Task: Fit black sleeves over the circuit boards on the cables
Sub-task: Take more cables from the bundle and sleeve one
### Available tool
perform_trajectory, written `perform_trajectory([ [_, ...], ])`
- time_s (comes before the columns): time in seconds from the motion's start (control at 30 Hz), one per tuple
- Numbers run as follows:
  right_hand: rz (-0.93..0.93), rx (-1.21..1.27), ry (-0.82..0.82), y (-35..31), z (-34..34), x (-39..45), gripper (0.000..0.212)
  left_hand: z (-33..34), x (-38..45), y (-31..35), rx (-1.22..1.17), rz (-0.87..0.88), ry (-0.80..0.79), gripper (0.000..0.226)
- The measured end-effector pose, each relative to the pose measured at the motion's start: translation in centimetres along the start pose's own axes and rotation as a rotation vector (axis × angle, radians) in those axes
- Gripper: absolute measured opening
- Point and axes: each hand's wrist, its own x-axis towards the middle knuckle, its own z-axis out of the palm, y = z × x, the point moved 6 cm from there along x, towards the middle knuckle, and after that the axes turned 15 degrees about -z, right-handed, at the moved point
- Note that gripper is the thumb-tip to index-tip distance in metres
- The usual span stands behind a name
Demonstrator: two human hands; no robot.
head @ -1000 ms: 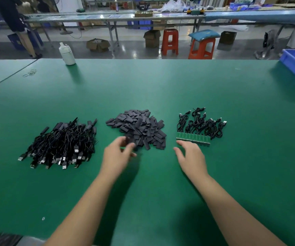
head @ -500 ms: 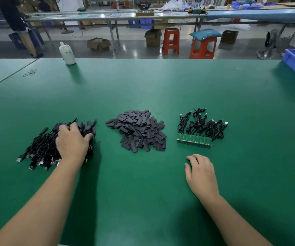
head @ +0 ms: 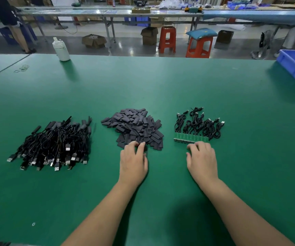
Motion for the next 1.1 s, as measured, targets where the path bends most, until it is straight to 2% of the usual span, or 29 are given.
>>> perform_trajectory([
  [0.07, -0.038, -0.025, -0.061, 0.9, -0.3, 1.7, 0.047, 0.1, 0.2, -0.4, 0.02, -0.063, -0.007, 0.045],
  [0.13, -0.074, -0.021, -0.226, 1.8, 0.1, 3.3, 0.064, 0.3, 0.3, -0.3, 0.036, -0.087, -0.018, 0.045],
  [0.2, -0.111, 0.01, -0.378, 2.2, 1.0, 4.4, 0.069, 0.4, 0.4, -0.3, 0.036, -0.109, -0.033, 0.046],
  [0.27, -0.108, 0.011, -0.457, 2.4, 1.4, 4.8, 0.068, 0.6, 0.4, -0.4, 0.03, -0.126, -0.043, 0.047],
  [0.57, -0.06, -0.18, -0.423, 2.1, 0.6, 3.4, 0.055, 0.8, 0.4, -0.6, 0.016, -0.157, -0.055, 0.045],
  [0.73, 0.114, -0.222, -0.447, 2.4, -1.1, 2.4, 0.047, 0.9, 0.4, -0.6, 0.023, -0.157, -0.066, 0.043],
  [0.83, 0.353, -0.037, -0.494, 3.7, -2.2, 2.3, 0.054, 0.8, 0.3, -0.6, 0.024, -0.151, -0.068, 0.042],
  [0.93, 0.589, 0.492, -0.612, 2.6, -1.3, 1.4, 0.045, 0.8, 0.2, -0.6, 0.018, -0.153, -0.07, 0.041],
  [0.97, 0.612, 0.596, -0.667, 2.1, -1.1, 1.1, 0.042, 0.8, 0.3, -0.5, 0.016, -0.154, -0.075, 0.041],
  [1.03, 0.479, 0.488, -0.709, 1.7, -1.5, 1.4, 0.037, 0.8, 0.3, -0.6, 0.021, -0.158, -0.083, 0.041],
  [1.1, 0.165, 0.171, -0.642, 1.9, -2.6, 3.0, 0.041, 0.7, 0.2, -0.5, 0.027, -0.156, -0.082, 0.042],
])
